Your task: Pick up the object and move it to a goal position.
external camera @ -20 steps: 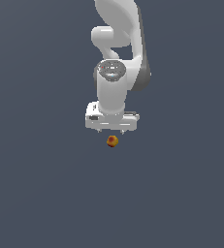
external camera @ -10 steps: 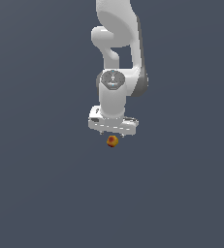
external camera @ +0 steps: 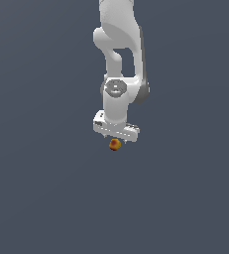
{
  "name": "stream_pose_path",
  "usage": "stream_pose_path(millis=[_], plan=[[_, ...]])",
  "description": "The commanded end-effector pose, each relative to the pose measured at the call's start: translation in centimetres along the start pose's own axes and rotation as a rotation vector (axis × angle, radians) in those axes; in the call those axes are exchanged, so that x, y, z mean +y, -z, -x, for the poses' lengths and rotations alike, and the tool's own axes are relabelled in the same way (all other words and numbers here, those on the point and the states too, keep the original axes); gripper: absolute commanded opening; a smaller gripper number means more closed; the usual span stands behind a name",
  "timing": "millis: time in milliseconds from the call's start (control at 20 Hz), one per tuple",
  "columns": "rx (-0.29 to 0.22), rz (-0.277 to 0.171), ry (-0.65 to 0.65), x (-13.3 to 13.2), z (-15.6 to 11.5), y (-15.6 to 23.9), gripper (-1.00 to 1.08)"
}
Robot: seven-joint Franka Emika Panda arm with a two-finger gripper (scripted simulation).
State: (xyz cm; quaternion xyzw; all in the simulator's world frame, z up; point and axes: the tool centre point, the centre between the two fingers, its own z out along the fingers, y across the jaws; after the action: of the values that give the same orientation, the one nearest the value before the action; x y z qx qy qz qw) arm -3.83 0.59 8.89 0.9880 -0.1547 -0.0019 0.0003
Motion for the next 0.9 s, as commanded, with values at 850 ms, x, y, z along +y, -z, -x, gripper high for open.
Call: stream_pose_path(millis=[850], plan=[[0.004, -0.001, -0.018, 0.1, 0.3, -5.0, 1.0]])
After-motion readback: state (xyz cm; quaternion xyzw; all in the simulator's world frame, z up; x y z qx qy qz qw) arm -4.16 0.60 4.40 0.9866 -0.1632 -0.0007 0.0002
